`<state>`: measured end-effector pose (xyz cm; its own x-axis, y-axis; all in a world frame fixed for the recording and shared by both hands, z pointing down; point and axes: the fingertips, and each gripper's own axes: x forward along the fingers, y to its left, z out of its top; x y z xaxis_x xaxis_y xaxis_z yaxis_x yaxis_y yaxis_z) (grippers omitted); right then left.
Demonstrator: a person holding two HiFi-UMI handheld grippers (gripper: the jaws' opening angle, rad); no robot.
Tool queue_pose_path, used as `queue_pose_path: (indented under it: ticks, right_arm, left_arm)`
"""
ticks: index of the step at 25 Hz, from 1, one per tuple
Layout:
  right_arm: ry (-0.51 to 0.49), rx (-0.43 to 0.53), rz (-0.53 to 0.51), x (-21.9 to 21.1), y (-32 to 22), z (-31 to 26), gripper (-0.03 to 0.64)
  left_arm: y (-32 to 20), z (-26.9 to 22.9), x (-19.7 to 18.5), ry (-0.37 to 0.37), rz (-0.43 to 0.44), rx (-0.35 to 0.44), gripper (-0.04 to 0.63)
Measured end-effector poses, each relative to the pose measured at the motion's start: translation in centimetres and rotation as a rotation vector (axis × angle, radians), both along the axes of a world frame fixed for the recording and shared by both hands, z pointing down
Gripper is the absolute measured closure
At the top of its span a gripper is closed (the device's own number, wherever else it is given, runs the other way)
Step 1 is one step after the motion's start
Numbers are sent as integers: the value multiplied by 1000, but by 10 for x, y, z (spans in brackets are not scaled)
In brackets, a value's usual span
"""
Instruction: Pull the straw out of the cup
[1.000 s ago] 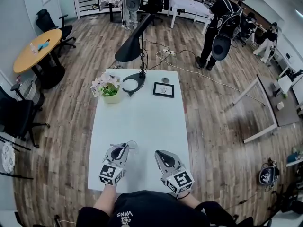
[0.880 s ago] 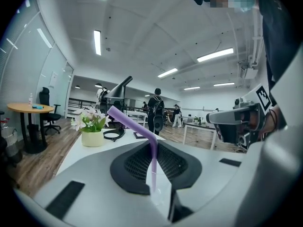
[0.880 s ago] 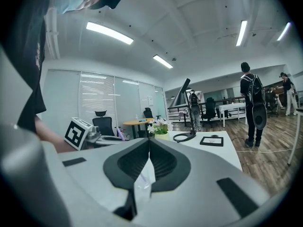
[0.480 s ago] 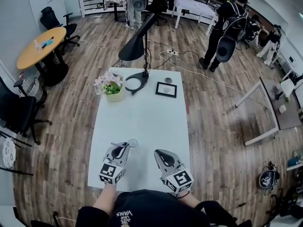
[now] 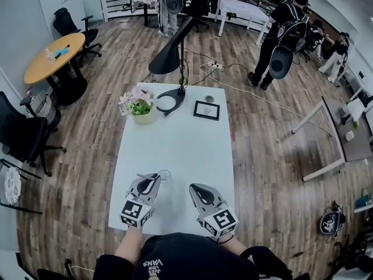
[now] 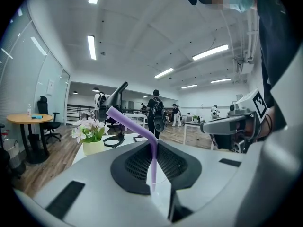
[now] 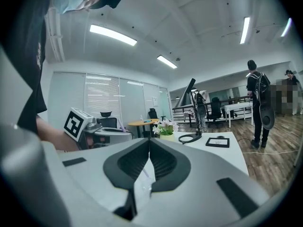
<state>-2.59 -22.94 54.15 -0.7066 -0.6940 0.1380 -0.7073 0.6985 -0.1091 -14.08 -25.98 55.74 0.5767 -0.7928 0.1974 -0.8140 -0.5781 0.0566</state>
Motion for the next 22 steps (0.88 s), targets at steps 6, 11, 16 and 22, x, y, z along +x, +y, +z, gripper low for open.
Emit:
queue_pose_path:
  ticks: [6,11,16,22]
  right_arm:
    - [-3,8,-7,-1,3,-3,598]
    - [-6,12,-23,-4,5,-4,598]
    - [-13,19,-35,-8,8,-7,598]
    - [-13,18,-39,-7,11,-7,598]
  left_arm:
    - [7,-23,-2,11,-2,21,557]
    - [14,-38,0,1,2,50,557]
    - [20,-50,-6,18,-17,59,557]
    - [31,-72,-11,31,-33,97,557]
